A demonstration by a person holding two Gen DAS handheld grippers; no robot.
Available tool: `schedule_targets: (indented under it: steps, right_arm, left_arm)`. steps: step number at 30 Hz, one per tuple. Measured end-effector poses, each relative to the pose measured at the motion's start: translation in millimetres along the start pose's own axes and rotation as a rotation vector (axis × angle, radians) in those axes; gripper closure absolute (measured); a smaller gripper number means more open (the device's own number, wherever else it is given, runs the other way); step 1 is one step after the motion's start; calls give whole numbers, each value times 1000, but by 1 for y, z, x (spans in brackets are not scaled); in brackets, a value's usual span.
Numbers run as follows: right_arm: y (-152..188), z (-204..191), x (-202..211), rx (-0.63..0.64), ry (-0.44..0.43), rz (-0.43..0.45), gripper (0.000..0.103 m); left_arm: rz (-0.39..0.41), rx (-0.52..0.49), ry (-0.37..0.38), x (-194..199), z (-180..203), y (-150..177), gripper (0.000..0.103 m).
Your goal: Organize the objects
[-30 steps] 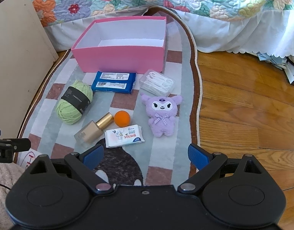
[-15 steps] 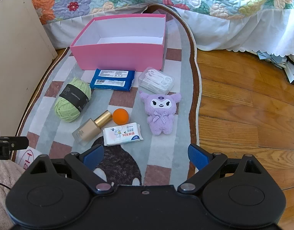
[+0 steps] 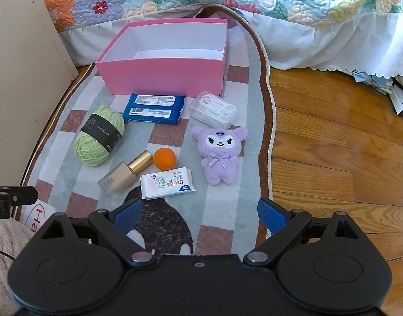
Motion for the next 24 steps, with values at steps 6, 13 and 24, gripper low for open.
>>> schedule_targets:
  steps: [6, 13, 24]
  right_arm:
    - [1, 0, -1, 1, 0, -2, 6]
    - [2, 1, -2, 5, 2, -5, 6]
    - [0, -1, 1, 25, -17, 15, 6]
  left_arm:
    - [0, 4, 1, 0, 1, 1, 0]
    - [-1, 5, 7, -1, 2, 3, 0]
    - [48, 24, 52, 5, -2, -1, 0]
Point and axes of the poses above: each gripper's, at about its wrist camera, not at the fingertips, and x roughly against the way its jaws point, z to its right, y to its underside, the point moved 2 cm from there along -x, roughly the way its jaws point, and after that the axes turned 9 degrees about -x, right-handed, at the moved point
